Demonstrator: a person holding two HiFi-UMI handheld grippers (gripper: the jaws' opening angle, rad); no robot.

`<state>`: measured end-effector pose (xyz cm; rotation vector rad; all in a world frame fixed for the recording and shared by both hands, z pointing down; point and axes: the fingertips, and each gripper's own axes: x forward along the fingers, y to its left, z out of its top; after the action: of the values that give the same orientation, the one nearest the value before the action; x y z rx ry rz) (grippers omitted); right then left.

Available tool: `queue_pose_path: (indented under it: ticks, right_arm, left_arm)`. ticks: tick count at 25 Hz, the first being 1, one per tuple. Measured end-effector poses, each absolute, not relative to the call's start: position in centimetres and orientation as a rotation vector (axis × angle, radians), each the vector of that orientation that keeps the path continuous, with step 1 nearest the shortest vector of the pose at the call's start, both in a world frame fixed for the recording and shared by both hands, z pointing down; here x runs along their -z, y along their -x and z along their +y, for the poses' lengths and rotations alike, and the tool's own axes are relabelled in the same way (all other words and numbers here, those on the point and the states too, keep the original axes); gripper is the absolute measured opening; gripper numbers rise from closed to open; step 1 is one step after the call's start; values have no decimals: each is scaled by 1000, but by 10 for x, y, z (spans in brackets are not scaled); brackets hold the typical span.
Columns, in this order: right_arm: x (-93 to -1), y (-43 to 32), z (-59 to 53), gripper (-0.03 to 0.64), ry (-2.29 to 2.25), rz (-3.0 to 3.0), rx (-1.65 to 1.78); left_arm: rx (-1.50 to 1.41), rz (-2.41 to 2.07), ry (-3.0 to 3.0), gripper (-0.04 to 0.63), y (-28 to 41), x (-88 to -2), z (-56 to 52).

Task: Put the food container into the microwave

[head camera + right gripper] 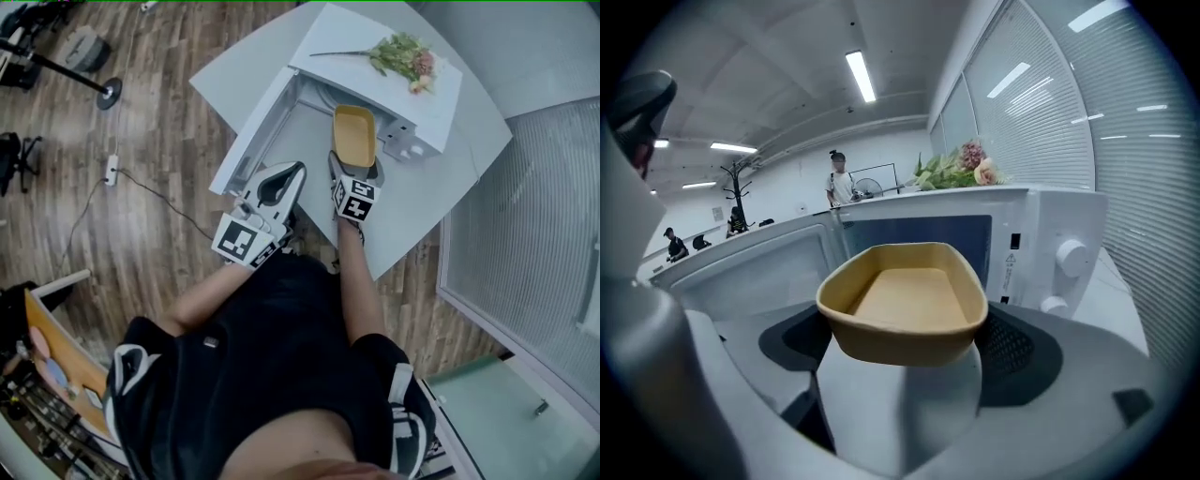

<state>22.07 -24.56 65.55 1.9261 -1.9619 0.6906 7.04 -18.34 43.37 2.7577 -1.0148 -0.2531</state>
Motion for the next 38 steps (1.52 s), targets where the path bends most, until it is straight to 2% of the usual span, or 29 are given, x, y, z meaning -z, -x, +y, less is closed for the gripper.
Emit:
queue_pose_path:
  ticks: [7, 18, 38]
  right_arm:
    - [-696, -236, -330, 492, -1919, -1925, -660]
    - [-736, -263, -401, 494, -1914, -1849, -653]
    - [-773, -263, -432, 495, -1796, -1788, -686]
  left_arm:
    - [231, -1027, -2734, 23, -83, -448, -235]
    - [210, -1068, -2687, 23, -80, -468, -280]
    - [175, -1036, -2667, 23, -79, -484, -293]
